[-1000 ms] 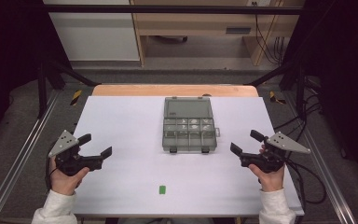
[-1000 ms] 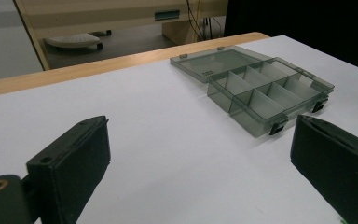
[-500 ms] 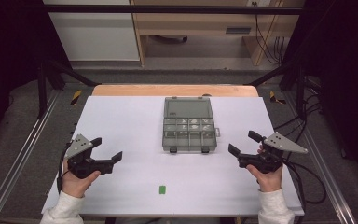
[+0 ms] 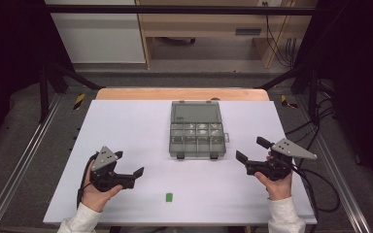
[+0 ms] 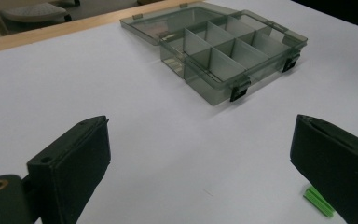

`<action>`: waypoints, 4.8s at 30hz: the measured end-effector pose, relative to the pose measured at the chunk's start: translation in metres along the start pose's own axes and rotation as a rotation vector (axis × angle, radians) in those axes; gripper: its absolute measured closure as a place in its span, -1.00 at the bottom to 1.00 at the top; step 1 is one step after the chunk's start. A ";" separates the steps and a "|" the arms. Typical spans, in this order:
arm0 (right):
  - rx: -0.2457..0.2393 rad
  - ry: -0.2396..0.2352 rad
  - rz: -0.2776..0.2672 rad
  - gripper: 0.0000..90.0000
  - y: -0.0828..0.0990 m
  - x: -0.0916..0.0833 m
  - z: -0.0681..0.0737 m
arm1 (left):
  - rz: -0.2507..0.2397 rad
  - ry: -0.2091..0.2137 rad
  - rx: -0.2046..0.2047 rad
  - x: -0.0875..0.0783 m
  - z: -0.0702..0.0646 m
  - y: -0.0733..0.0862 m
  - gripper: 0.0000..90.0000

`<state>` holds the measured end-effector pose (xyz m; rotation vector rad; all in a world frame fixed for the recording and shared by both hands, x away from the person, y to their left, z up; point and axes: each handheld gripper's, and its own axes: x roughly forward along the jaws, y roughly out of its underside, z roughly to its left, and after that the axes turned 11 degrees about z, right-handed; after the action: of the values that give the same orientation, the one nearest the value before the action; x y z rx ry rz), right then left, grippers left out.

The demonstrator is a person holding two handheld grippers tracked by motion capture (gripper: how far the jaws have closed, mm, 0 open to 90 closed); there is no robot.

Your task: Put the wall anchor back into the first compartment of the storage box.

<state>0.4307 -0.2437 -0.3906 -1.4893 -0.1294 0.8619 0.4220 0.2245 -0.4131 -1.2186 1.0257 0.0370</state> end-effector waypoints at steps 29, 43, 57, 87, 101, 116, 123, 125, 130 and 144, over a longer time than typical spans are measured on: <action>0.003 0.001 -0.004 -0.90 0.000 -0.002 0.000 | 0.210 0.047 0.027 0.053 -0.063 0.026 -0.61; -0.003 -0.001 -0.005 -0.90 -0.001 -0.003 0.001 | 0.254 0.062 0.048 0.064 -0.079 0.030 -0.27; -0.002 0.000 -0.004 -0.90 -0.001 -0.003 0.001 | 0.275 0.064 0.028 0.063 -0.086 0.029 -0.03; -0.007 0.000 -0.002 -0.90 -0.002 -0.005 0.000 | 0.330 0.015 0.044 0.060 -0.098 0.027 0.70; -0.009 0.002 0.004 -0.90 -0.001 -0.004 0.000 | 0.340 0.043 0.046 0.059 -0.094 0.026 0.85; -0.010 0.003 0.008 -0.90 -0.001 -0.003 0.000 | 0.251 0.044 0.027 0.041 -0.079 0.011 0.86; -0.008 0.008 0.007 -0.90 -0.001 -0.002 0.000 | 0.220 0.047 0.021 0.038 -0.072 -0.002 0.86; -0.009 0.010 0.008 -0.91 -0.001 -0.002 0.000 | 0.210 0.054 0.018 0.037 -0.069 -0.007 0.86; -0.005 0.011 0.013 -0.91 -0.001 -0.002 -0.001 | 0.175 0.049 0.029 0.035 -0.065 -0.023 0.86; -0.006 0.016 0.017 -0.93 -0.001 -0.001 -0.001 | 0.103 0.082 0.044 0.048 -0.046 -0.071 0.86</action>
<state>0.4312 -0.2454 -0.3891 -1.5041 -0.1080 0.8640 0.4578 0.1369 -0.3905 -1.1347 1.1547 0.0451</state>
